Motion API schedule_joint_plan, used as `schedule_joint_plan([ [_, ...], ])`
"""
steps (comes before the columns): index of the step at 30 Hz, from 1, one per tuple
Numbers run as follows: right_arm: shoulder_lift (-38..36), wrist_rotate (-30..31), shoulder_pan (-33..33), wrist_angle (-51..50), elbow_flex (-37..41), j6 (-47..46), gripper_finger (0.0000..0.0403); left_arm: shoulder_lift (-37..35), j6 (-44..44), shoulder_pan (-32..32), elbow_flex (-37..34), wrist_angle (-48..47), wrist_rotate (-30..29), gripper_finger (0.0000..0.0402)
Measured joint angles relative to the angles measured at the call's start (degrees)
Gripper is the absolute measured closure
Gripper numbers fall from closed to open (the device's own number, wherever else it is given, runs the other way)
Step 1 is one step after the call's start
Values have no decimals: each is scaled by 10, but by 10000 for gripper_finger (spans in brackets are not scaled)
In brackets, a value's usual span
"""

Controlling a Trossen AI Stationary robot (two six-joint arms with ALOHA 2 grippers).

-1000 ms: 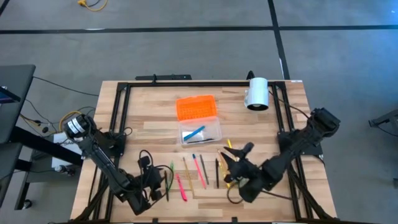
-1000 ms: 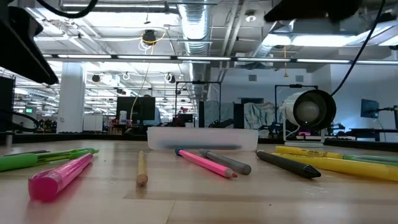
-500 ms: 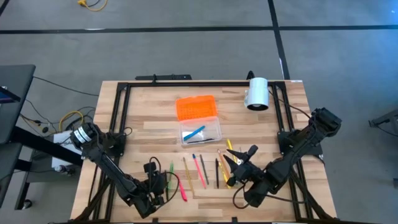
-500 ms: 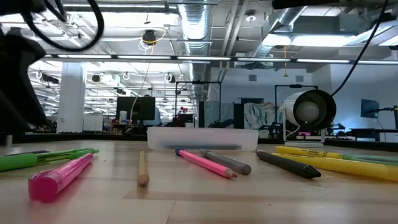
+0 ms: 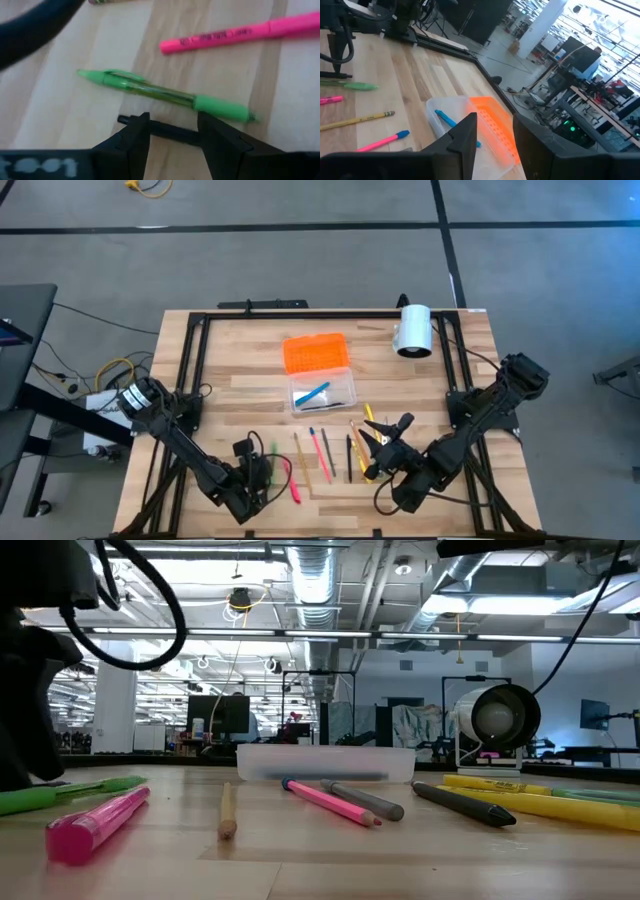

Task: Pick & place school supplies into a supply box
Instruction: Put the left black pen into the supply box

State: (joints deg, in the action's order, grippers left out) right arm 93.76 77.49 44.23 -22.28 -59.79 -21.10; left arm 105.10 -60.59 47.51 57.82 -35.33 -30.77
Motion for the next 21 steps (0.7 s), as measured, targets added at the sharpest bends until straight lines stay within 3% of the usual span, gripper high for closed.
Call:
schedule_joint_plan([
  [8, 0, 0, -5, -2, 0, 0, 282, 0, 2, 2, 1, -12, 35, 246],
  [21, 0, -12, -17, -4, 0, 0, 282, -1, -33, 2, 44, -47, 38, 246],
])
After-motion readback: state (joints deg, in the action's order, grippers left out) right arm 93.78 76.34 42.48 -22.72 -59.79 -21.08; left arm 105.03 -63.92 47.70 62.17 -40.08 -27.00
